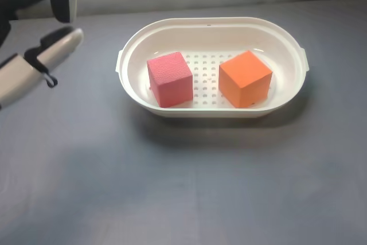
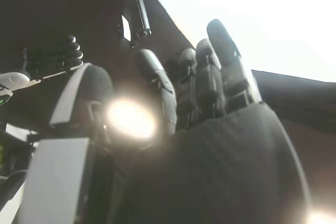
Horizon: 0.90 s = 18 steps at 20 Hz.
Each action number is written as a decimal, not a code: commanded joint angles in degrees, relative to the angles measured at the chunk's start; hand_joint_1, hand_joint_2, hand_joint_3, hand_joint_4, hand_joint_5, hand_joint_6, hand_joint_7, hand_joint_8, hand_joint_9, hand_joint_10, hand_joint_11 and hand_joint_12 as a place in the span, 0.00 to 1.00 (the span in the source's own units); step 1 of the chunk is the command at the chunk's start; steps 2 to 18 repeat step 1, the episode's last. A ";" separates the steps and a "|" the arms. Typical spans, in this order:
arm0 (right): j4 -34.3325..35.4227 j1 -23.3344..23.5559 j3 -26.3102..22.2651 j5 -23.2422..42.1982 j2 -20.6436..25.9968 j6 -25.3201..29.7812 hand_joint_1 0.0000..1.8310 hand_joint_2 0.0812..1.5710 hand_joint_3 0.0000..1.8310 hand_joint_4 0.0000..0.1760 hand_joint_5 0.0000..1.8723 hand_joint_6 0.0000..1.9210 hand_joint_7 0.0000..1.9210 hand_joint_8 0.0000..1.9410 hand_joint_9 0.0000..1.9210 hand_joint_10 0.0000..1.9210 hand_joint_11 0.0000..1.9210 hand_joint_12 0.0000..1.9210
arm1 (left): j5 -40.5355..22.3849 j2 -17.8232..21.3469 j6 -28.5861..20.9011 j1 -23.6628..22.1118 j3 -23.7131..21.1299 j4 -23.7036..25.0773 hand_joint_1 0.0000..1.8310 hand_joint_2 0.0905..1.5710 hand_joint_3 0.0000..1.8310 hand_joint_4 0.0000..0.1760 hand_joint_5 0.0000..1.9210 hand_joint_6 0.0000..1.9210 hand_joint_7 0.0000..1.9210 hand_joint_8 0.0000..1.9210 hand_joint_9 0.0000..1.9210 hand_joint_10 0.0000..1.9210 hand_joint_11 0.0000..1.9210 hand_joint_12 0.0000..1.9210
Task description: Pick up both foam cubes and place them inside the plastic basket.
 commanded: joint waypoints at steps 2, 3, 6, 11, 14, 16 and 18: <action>0.29 0.42 -0.42 7.43 1.03 0.25 0.24 0.80 0.00 0.54 0.03 0.00 0.07 0.01 0.10 0.01 0.00 0.27 | -6.74 1.58 0.11 -1.13 -0.32 -1.05 0.41 0.85 0.01 0.90 0.25 0.79 0.24 0.03 0.22 0.06 0.00 0.58; 0.29 0.42 -0.42 7.43 1.03 0.25 0.24 0.80 0.00 0.54 0.03 0.00 0.07 0.01 0.10 0.01 0.00 0.27 | -6.74 1.58 0.11 -1.13 -0.32 -1.05 0.41 0.85 0.01 0.90 0.25 0.79 0.24 0.03 0.22 0.06 0.00 0.58; 0.29 0.42 -0.42 7.43 1.03 0.25 0.24 0.80 0.00 0.54 0.03 0.00 0.07 0.01 0.10 0.01 0.00 0.27 | -6.74 1.58 0.11 -1.13 -0.32 -1.05 0.41 0.85 0.01 0.90 0.25 0.79 0.24 0.03 0.22 0.06 0.00 0.58; 0.29 0.42 -0.42 7.43 1.03 0.25 0.24 0.80 0.00 0.54 0.03 0.00 0.07 0.01 0.10 0.01 0.00 0.27 | -6.74 1.58 0.11 -1.13 -0.32 -1.05 0.41 0.85 0.01 0.90 0.25 0.79 0.24 0.03 0.22 0.06 0.00 0.58; 0.29 0.42 -0.42 7.43 1.03 0.25 0.24 0.80 0.00 0.54 0.03 0.00 0.07 0.01 0.10 0.01 0.00 0.27 | -6.74 1.58 0.11 -1.13 -0.32 -1.05 0.41 0.85 0.01 0.90 0.25 0.79 0.24 0.03 0.22 0.06 0.00 0.58; 0.29 0.42 -0.42 7.43 1.03 0.25 0.24 0.80 0.00 0.54 0.03 0.00 0.07 0.01 0.10 0.01 0.00 0.27 | -6.74 1.58 0.11 -1.13 -0.32 -1.05 0.41 0.85 0.01 0.90 0.25 0.79 0.24 0.03 0.22 0.06 0.00 0.58; 0.29 0.42 -0.42 7.43 1.03 0.25 0.24 0.80 0.00 0.54 0.03 0.00 0.07 0.01 0.10 0.01 0.00 0.27 | -6.74 1.58 0.11 -1.13 -0.32 -1.05 0.41 0.85 0.01 0.90 0.25 0.79 0.24 0.03 0.22 0.06 0.00 0.58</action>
